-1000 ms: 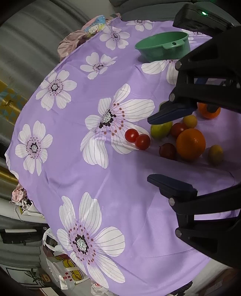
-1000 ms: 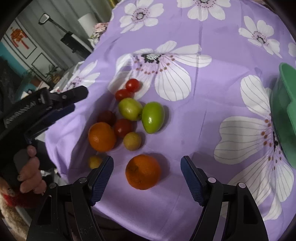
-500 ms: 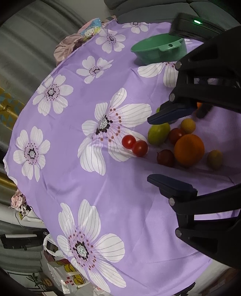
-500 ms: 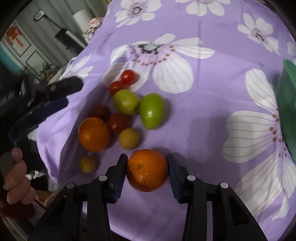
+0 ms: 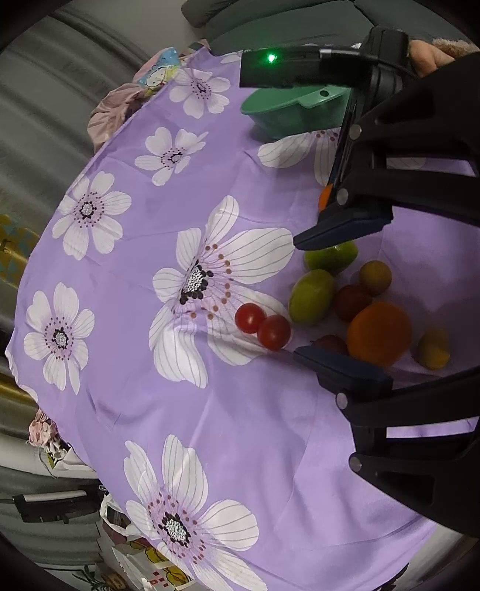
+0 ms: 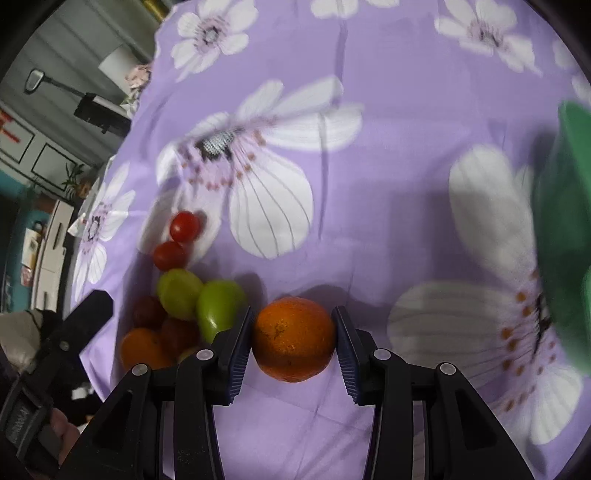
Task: Organize fruits
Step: 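Close the right gripper on the large orange, then lift the orange with the right gripper and carry it toward the green bowl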
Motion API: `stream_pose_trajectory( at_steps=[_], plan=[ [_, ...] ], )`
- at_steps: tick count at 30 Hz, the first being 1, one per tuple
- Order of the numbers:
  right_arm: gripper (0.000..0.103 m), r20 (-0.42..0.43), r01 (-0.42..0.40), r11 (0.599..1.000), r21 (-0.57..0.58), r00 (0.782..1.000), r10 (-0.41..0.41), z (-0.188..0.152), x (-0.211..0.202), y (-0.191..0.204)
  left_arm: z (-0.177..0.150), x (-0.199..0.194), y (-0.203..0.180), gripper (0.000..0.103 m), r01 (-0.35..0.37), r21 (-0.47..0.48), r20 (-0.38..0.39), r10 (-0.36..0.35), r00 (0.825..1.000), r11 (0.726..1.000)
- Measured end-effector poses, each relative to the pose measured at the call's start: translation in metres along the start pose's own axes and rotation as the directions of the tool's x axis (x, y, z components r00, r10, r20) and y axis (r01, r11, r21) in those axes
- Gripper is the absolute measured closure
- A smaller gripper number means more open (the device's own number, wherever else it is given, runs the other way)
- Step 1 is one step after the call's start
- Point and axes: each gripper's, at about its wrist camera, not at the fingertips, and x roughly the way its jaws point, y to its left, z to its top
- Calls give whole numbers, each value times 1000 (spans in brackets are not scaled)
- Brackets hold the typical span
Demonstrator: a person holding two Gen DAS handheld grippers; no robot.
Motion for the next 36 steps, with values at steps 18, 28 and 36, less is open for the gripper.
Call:
stream_pose_trajectory(
  at_steps=[18, 28, 36],
  plan=[
    [58, 149, -119, 986, 114, 984, 102, 5, -37, -24, -18, 19, -48, 55, 115, 123, -83, -105, 991, 986],
    [58, 97, -135, 980, 144, 988, 122, 3, -22, -26, -29, 44, -66, 56, 146, 165, -165, -118, 979, 975],
    [58, 68, -137, 982, 130, 989, 129, 1, -12, -23, -34, 55, -73, 56, 133, 201, -180, -97, 979, 971]
  ],
)
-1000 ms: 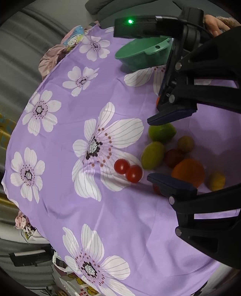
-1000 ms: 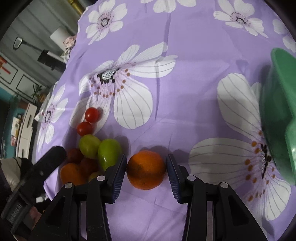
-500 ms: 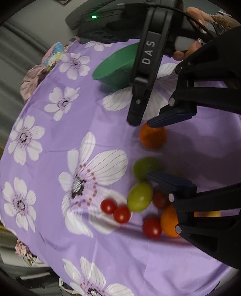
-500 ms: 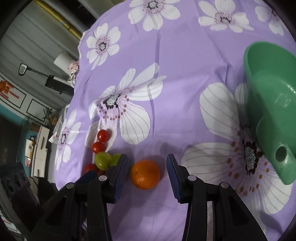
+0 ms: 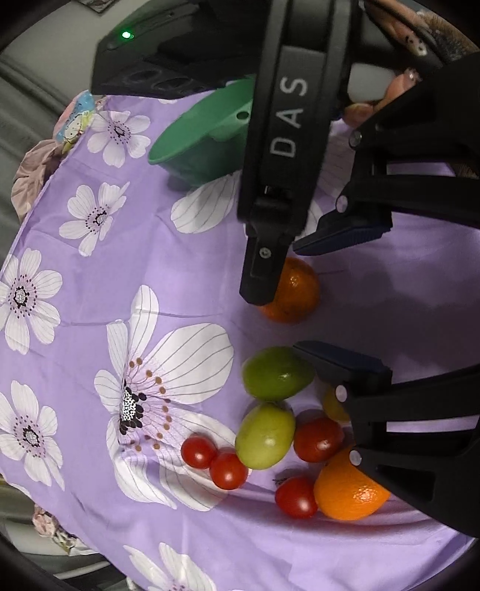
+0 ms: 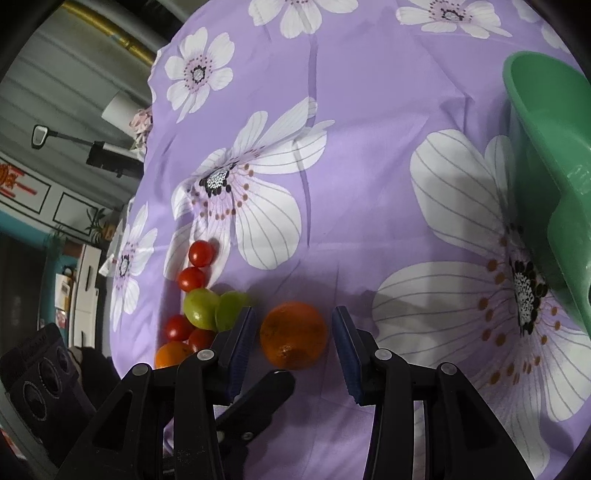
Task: Organize fruits
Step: 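Lift the orange with the right gripper and carry it toward the green bowl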
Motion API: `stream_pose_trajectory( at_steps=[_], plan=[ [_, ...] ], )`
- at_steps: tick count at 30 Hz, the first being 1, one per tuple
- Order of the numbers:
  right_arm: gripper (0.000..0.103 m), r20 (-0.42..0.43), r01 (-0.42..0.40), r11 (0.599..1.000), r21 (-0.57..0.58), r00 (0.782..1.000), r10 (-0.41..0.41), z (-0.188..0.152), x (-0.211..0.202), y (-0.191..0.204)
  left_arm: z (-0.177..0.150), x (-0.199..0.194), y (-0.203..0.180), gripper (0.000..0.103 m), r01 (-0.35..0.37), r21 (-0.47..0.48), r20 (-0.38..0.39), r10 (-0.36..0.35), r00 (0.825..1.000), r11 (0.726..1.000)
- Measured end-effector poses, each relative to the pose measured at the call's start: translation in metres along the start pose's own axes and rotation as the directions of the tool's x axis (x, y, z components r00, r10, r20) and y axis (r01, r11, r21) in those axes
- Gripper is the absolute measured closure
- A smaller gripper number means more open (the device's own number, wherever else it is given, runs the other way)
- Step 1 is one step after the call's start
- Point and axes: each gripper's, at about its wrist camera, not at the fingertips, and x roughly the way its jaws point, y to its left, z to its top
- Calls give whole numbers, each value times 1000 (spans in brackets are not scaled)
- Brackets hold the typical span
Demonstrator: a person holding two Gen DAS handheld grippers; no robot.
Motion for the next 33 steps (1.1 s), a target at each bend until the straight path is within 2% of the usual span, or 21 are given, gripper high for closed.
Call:
stream_pose_trajectory(
  at_steps=[6, 10, 17, 33],
  plan=[
    [59, -25, 0, 1000, -2, 1000, 0, -1, 5, -1, -1, 12, 2, 57, 3, -11, -37, -4, 999, 1000],
    [60, -42, -2, 1000, -9, 999, 1, -1, 10, -2, 1, 18, 4, 57, 30, -33, -50, -31, 998, 999],
    [60, -75, -36, 999, 5, 996, 36, -2, 16, -6, 1, 18, 5, 60, 53, -40, -34, -54, 998, 998],
    [60, -67, -5, 1000, -29, 998, 3, -3, 16, -1, 3, 19, 6, 61, 54, -44, -20, -55, 998, 998]
  ],
)
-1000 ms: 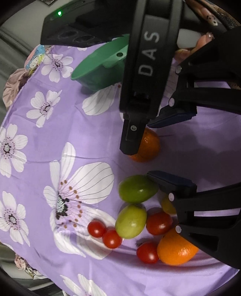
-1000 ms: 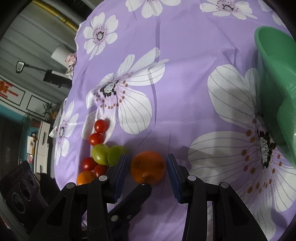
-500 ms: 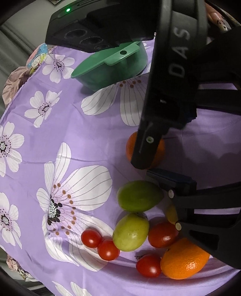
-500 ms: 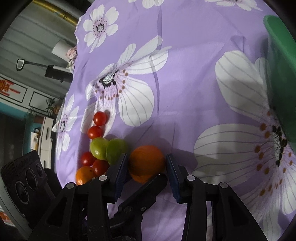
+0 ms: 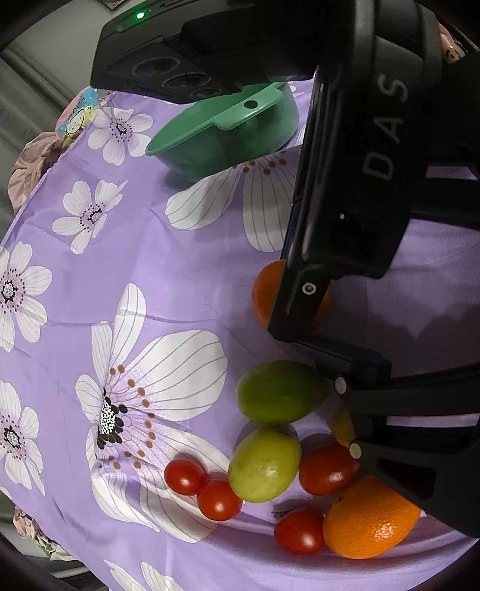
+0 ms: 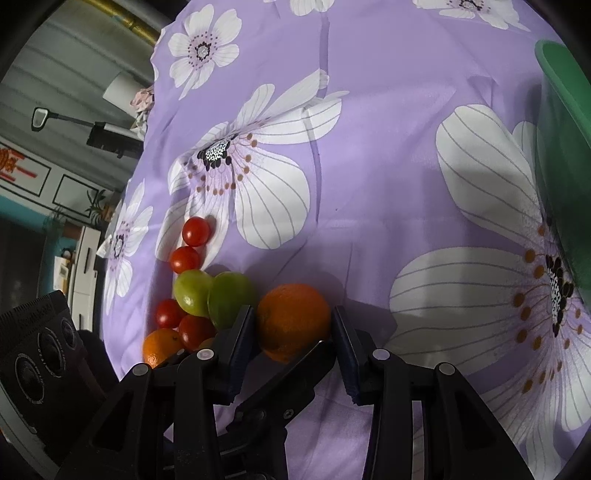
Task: Organize fruits
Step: 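Lift the orange with the right gripper and carry it toward the green bowl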
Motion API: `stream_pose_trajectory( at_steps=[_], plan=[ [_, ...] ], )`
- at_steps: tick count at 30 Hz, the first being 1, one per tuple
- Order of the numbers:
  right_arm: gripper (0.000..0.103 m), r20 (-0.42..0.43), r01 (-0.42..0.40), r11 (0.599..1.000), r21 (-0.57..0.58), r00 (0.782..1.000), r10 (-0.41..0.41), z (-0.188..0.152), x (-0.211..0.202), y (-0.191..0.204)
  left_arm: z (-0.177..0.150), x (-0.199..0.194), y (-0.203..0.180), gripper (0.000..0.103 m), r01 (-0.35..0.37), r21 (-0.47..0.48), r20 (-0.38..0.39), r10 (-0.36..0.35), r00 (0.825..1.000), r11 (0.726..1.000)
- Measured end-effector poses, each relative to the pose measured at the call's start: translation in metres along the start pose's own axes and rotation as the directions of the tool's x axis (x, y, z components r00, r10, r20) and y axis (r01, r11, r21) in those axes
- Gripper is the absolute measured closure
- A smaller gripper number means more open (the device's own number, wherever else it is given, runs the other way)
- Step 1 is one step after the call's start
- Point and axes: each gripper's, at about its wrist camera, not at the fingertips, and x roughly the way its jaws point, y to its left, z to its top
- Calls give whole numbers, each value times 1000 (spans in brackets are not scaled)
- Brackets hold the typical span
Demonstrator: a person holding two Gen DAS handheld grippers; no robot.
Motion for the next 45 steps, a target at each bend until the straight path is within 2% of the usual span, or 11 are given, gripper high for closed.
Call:
stream_pose_trajectory(
  at_steps=[9, 19, 26, 39, 45],
  plan=[
    [59, 17, 14, 1000, 0, 1000, -14, 0, 0, 1, 1, 0, 0, 61, -13, 2, 2, 13, 1000, 1000],
    [59, 89, 14, 999, -43, 996, -11, -6, -21, 18, -2, -25, -10, 62, -14, 39, 87, 10, 996, 999],
    [59, 171, 13, 997, -76, 985, 0, -10, -46, 31, -3, -47, -23, 61, -7, 71, 166, -5, 986, 997],
    [59, 218, -2, 993, -120, 975, 28, -15, -65, 40, -4, -65, -38, 62, -28, 92, 230, 6, 973, 995],
    [59, 265, -3, 991, -133, 963, 38, -16, -79, 45, -2, -77, -46, 62, -35, 110, 282, 3, 960, 993]
  ],
)
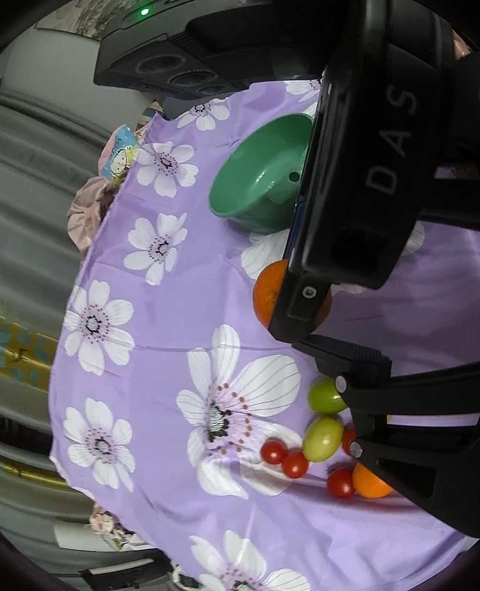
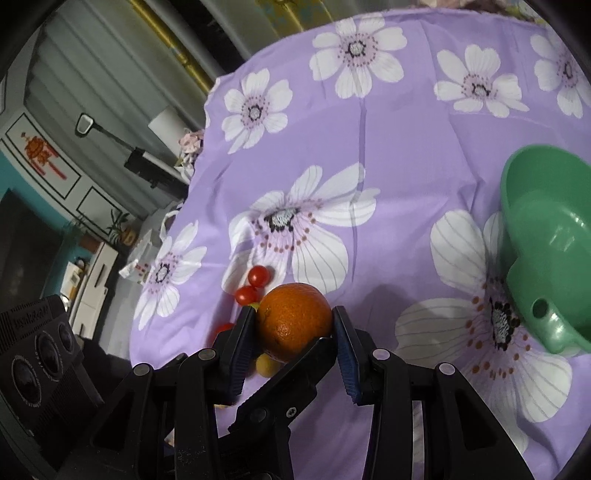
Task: Organize fruits
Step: 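Lift the orange with the right gripper and carry it toward the green bowl, then hold the orange over the green bowl with the right gripper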
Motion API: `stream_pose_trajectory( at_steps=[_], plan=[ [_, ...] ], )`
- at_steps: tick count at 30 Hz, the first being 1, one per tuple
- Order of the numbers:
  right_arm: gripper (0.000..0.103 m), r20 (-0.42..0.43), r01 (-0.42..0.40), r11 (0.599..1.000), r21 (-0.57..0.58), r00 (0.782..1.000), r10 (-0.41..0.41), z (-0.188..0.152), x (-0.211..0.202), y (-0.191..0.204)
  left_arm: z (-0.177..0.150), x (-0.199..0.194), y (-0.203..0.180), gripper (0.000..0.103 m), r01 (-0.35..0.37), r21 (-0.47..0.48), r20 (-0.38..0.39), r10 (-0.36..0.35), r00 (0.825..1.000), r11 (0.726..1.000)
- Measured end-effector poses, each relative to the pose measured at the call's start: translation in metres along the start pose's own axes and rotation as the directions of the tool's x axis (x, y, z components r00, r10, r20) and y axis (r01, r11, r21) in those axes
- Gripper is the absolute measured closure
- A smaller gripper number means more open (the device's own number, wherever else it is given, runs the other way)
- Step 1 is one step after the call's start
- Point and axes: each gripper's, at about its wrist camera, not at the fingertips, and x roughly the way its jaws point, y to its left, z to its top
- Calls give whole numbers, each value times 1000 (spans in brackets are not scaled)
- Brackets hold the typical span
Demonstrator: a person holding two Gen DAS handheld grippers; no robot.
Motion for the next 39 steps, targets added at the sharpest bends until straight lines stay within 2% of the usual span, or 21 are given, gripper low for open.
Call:
stream_pose_trajectory(
  at_steps=[15, 26, 39],
  plan=[
    [59, 127, -55, 998, 8, 990, 54, 6, -46, -18, 11, -14, -49, 62, -17, 102, 78, 9, 997, 995],
    [59, 182, -59, 998, 34, 982, 52, 6, -68, -35, 14, -12, -71, 62, 2, 145, 99, -17, 995, 989],
    [59, 224, -45, 995, 94, 974, 23, 8, -88, -61, 17, 2, -101, 62, 46, 198, 82, -63, 995, 979]
  ],
)
